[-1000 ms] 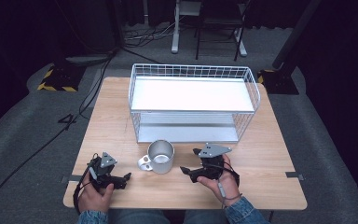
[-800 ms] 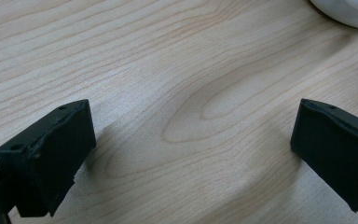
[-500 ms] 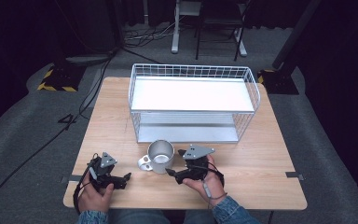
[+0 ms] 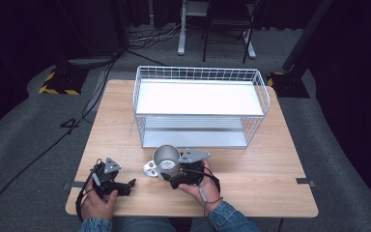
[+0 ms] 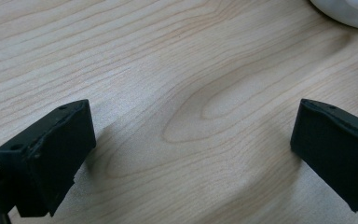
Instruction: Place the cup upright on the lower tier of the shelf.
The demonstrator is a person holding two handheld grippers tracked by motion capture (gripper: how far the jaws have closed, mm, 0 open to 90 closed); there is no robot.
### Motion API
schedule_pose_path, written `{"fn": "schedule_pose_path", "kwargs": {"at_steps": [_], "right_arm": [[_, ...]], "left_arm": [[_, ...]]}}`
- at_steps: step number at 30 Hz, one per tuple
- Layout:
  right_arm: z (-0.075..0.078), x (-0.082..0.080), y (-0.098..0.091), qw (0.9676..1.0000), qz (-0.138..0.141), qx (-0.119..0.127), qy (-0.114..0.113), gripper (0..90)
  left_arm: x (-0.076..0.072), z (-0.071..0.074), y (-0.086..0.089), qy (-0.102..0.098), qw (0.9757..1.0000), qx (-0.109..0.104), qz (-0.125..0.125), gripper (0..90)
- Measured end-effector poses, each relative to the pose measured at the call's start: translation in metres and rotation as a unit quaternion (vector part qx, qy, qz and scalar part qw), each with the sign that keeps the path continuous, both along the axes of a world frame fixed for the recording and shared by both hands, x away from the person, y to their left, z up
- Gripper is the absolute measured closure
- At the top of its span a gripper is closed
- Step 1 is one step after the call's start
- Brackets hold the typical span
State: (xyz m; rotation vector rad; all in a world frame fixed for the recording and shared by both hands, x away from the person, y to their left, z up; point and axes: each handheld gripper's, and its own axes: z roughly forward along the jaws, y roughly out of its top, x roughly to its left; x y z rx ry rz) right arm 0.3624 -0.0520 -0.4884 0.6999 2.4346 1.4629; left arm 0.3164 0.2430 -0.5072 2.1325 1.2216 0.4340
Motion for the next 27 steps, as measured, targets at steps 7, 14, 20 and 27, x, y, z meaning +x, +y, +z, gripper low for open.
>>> {"fn": "schedule_pose_path", "kwargs": {"at_steps": [7, 14, 20, 27], "right_arm": [[-0.009, 0.005, 0.009, 0.9999, -0.006, 0.01, 0.001, 5.9], [-0.012, 0.004, 0.01, 0.9998, -0.005, 0.016, -0.007, 7.1], [-0.012, 0.003, 0.01, 0.9998, -0.006, 0.013, -0.017, 8.0], [-0.01, 0.003, 0.01, 0.9997, -0.008, 0.007, -0.023, 8.2]], "left_arm": [[0.0, 0.0, 0.0, 0.0, 1.0, 0.001, -0.001, 0.2], [0.0, 0.0, 0.0, 0.0, 1.0, 0.0, 0.0, 0.2], [0.0, 0.0, 0.0, 0.0, 1.0, 0.001, -0.001, 0.2], [0.0, 0.0, 0.0, 0.0, 1.0, 0.001, -0.001, 0.2]]}}
